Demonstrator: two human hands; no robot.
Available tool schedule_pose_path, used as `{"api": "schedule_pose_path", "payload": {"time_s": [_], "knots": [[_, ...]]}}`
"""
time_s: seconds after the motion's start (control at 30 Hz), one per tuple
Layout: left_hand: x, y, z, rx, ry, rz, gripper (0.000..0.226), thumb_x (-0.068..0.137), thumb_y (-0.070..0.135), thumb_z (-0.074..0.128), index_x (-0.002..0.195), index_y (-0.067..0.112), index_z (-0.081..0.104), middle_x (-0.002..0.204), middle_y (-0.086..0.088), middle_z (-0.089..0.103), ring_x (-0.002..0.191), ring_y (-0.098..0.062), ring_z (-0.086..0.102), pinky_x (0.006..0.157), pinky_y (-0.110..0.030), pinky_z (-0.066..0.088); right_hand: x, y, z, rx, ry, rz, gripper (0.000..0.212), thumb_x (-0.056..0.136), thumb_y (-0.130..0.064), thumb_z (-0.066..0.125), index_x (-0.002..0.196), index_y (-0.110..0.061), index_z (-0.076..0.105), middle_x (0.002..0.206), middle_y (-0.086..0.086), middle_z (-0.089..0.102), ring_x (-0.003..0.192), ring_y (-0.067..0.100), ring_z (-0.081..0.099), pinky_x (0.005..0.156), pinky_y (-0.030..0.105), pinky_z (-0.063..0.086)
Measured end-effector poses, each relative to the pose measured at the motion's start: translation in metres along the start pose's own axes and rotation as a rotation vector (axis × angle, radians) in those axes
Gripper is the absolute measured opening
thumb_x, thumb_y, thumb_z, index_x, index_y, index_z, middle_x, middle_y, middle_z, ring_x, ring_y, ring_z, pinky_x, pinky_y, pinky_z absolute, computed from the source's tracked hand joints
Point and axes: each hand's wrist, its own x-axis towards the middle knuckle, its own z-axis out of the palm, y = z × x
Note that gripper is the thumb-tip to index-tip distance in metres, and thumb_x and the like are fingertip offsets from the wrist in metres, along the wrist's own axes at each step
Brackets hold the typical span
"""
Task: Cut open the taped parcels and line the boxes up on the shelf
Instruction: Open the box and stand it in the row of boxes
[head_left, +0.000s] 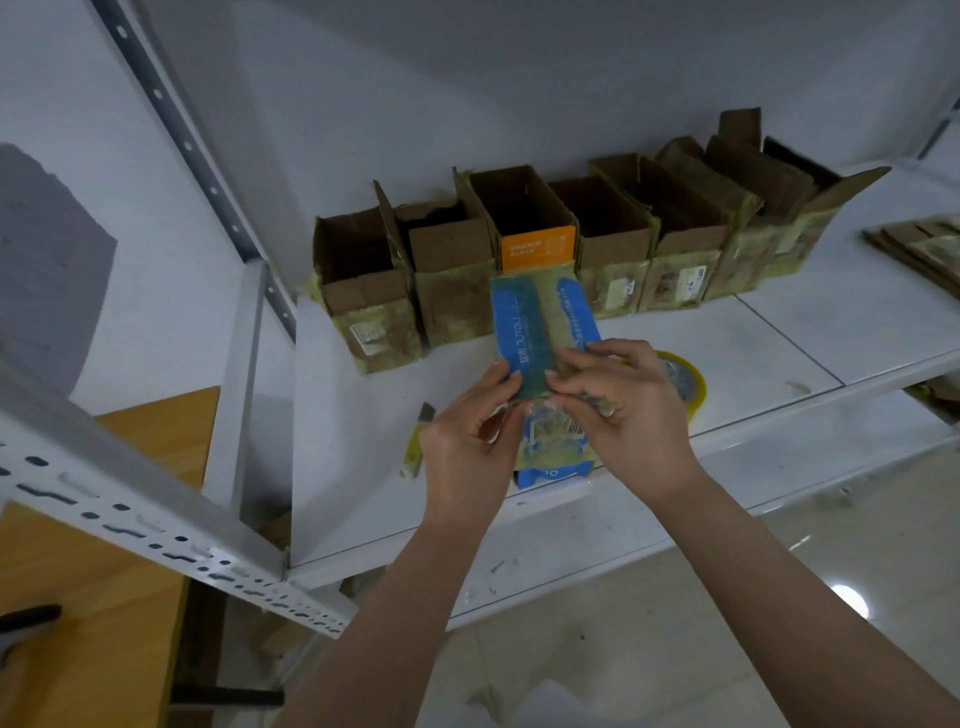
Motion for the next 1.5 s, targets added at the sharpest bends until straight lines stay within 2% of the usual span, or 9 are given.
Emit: {"api": "schedule_pose_path", "payload": {"time_s": [0.17,0.37,0.6,0.67,0.73,0.87,1.07,1.3,1.5], "knots": [[0.0,0.002,0.001,-0.03,0.002,-0.047,0.031,0.084,-0.006,0.069,0.115,-0.003,0.068,0.126,-0.013,0.064,0.117,-0.011,0.06,0.087,-0.017,0.054,-0.001,0.001,0.003,-0.025,0.006,-0.013,0.016,0.078,-0.012,0.08,0.093,-0.009,0.077,0.113,0.008,0.072,0.114,0.029,0.059,0.081,0.046,0.058],[-0.001,-0.003,-0.01,-0.227,-0.088,-0.253,0.037,0.096,0.026,0.051,0.133,0.025,0.053,0.142,-0.004,0.054,0.133,-0.012,0.049,0.104,-0.041,0.048,-0.006,0.004,-0.004,0.073,-0.203,0.287,0.074,0.077,-0.062,0.055,0.141,-0.025,0.051,0.154,0.012,0.036,0.14,0.02,0.034,0.104,0.035,0.041],[0.02,0.004,-0.012,-0.178,-0.134,-0.154,0.034,0.1,0.025,0.048,0.133,0.02,0.056,0.139,-0.003,0.056,0.13,-0.014,0.052,0.104,-0.046,0.047,0.011,-0.001,-0.021,0.22,-0.172,0.378,0.069,0.071,-0.065,0.06,0.133,-0.034,0.058,0.121,-0.008,0.068,0.075,0.036,0.067,0.08,0.042,0.057],[0.029,0.01,-0.01,-0.121,-0.12,-0.082,0.036,0.102,0.03,0.045,0.135,0.021,0.054,0.144,0.001,0.05,0.134,-0.01,0.045,0.109,-0.039,0.043,0.019,-0.008,-0.028,0.297,-0.149,0.417,0.069,0.067,-0.067,0.062,0.128,-0.036,0.062,0.102,-0.009,0.075,0.061,0.015,0.065,0.07,0.034,0.058],[0.035,0.02,-0.009,-0.122,-0.132,-0.025,0.044,0.102,0.035,0.037,0.139,0.019,0.051,0.147,0.002,0.046,0.137,-0.009,0.041,0.111,-0.032,0.039,0.026,-0.018,-0.035,0.32,-0.149,0.426,0.068,0.065,-0.067,0.062,0.125,-0.035,0.065,0.099,-0.013,0.075,0.065,-0.003,0.065,0.068,0.022,0.057],[0.042,0.038,-0.006,-0.111,-0.211,0.09,0.041,0.101,0.034,0.031,0.132,0.014,0.05,0.136,0.014,0.046,0.127,-0.006,0.049,0.102,-0.025,0.043,0.035,-0.032,-0.049,0.293,-0.155,0.483,0.066,0.064,-0.065,0.064,0.122,-0.033,0.068,0.104,-0.013,0.074,0.083,0.018,0.073,0.082,0.043,0.058],[0.04,0.045,-0.003,0.057,-0.156,0.066,0.032,0.103,0.028,0.034,0.124,0.013,0.053,0.111,0.011,0.057,0.095,0.0,0.059,0.075,-0.014,0.049,0.033,-0.038,-0.052,0.199,-0.148,0.493,0.049,0.074,-0.051,0.072,0.119,-0.031,0.07,0.09,-0.005,0.076,0.078,0.007,0.072,0.084,0.04,0.057],[0.043,0.051,-0.008,-0.116,-0.235,0.029,0.022,0.102,0.03,0.042,0.118,0.022,0.054,0.125,0.016,0.053,0.123,-0.01,0.052,0.099,-0.033,0.045,0.032,-0.042,-0.055,0.26,-0.228,0.478,0.082,0.058,-0.078,0.051,0.125,-0.034,0.066,0.111,-0.013,0.072,0.097,0.013,0.069,0.09,0.042,0.054],[0.039,0.061,-0.004,-0.131,-0.134,0.012,0.014,0.1,0.023,0.041,0.105,0.029,0.052,0.116,0.002,0.057,0.114,-0.016,0.056,0.096,-0.046,0.048,0.03,-0.046,-0.055,0.118,-0.169,0.387,0.049,0.085,-0.058,0.049,0.122,-0.033,0.068,0.095,-0.009,0.074,0.089,0.011,0.066,0.08,0.035,0.053]]}}
